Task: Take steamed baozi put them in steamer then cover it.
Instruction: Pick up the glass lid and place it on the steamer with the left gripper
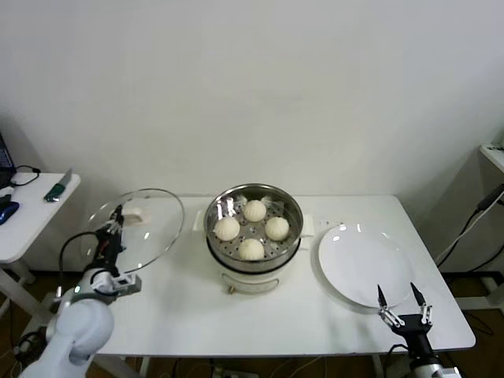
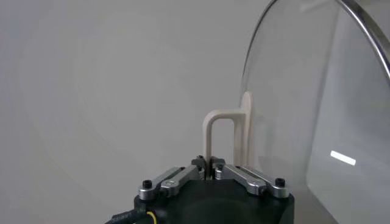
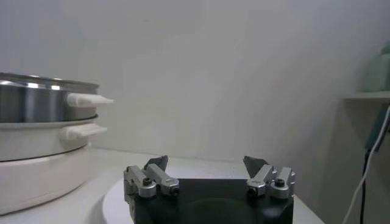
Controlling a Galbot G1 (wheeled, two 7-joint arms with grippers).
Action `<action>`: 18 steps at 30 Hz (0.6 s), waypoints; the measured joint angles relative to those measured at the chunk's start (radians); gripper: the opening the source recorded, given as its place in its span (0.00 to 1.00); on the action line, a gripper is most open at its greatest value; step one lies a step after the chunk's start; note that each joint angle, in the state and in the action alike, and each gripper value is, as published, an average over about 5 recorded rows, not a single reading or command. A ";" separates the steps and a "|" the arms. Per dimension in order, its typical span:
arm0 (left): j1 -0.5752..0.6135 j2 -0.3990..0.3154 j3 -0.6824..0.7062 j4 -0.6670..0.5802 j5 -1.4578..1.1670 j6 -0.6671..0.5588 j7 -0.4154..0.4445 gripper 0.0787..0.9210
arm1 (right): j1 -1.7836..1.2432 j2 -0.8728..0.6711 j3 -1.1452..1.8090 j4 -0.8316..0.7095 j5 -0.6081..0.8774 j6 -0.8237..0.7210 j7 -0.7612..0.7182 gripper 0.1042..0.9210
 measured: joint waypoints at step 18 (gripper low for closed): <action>-0.187 -0.069 0.331 -0.107 0.100 0.274 0.129 0.07 | 0.019 -0.007 0.008 0.013 -0.035 -0.059 -0.002 0.88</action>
